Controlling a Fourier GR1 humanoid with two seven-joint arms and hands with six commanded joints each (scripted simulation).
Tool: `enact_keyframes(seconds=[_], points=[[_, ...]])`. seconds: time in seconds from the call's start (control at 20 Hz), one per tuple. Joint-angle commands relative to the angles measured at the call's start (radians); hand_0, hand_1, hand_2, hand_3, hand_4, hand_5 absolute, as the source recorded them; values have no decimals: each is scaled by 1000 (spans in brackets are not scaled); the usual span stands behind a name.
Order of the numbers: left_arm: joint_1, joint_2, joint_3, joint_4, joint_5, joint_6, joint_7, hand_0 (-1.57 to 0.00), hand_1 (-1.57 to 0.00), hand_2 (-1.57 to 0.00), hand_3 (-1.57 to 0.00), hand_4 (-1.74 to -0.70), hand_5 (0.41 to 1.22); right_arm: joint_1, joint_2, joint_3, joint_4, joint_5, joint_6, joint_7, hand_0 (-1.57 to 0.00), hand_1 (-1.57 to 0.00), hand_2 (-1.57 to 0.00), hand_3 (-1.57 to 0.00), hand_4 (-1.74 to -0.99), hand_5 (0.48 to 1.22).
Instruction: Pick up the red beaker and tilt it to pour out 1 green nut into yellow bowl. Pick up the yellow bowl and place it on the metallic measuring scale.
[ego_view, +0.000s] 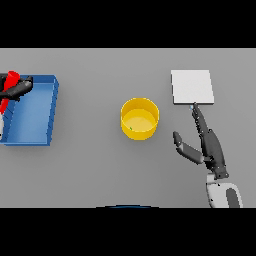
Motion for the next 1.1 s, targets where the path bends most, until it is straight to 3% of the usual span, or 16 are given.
enact_keyframes(seconds=[0.0,0.1,0.2,0.45,0.5,0.55,0.6,0.7,0.75,0.9,1.05], points=[[5,7,14,-14,35,-31,8,-751,-687,-653,-675,-1050,683,1,-1,-4,3,-4,-1,-6,1,1,1,1,-1150,671],[3,30,-13,3,16,-78,27,-481,-440,-418,-431,-915,651,-6,2,-6,8,-6,-3,-3,1,1,1,1,-1155,670],[-7,43,-37,18,-8,-104,44,-307,-281,-267,-276,-843,632,-2,-6,-6,3,-4,0,-15,1,1,1,1,-1155,670],[-22,43,-60,37,-60,-71,13,-100,-91,-87,-90,-783,631,-16,-9,-4,20,29,-21,-3,1,1,1,1,-1154,657],[-20,39,-60,32,-63,-60,-4,-80,-73,-69,-72,-776,631,-16,3,12,15,44,-26,13,1,1,1,1,-1144,644],[-20,29,-56,26,-57,-49,-14,-64,-58,-55,-57,-778,633,-33,-9,12,19,79,-43,66,1,1,1,1,-1131,631],[-11,23,-55,19,-55,-39,-35,-51,-46,-44,-45,-779,635,-49,-28,16,9,88,-31,72,1,1,1,1,-1115,638],[-1,9,-39,-1,-28,-30,-56,-32,-29,-28,-29,-786,652,-69,-76,46,11,110,26,24,1,1,1,1,-1080,662],[-8,7,-35,-10,-21,-31,-49,-25,-23,-22,-23,-793,657,-103,-115,53,29,135,52,42,1,1,1,1,-1088,665],[10,-5,-37,-29,-13,-28,-45,-13,-11,-11,-11,-800,673,-195,-202,127,46,279,95,90,1,1,1,1,-1128,637],[20,-15,-48,-50,-17,-24,-35,-6,-5,-5,-5,-806,687,-292,-275,207,90,413,134,64,1,1,1,1,-1142,627]])
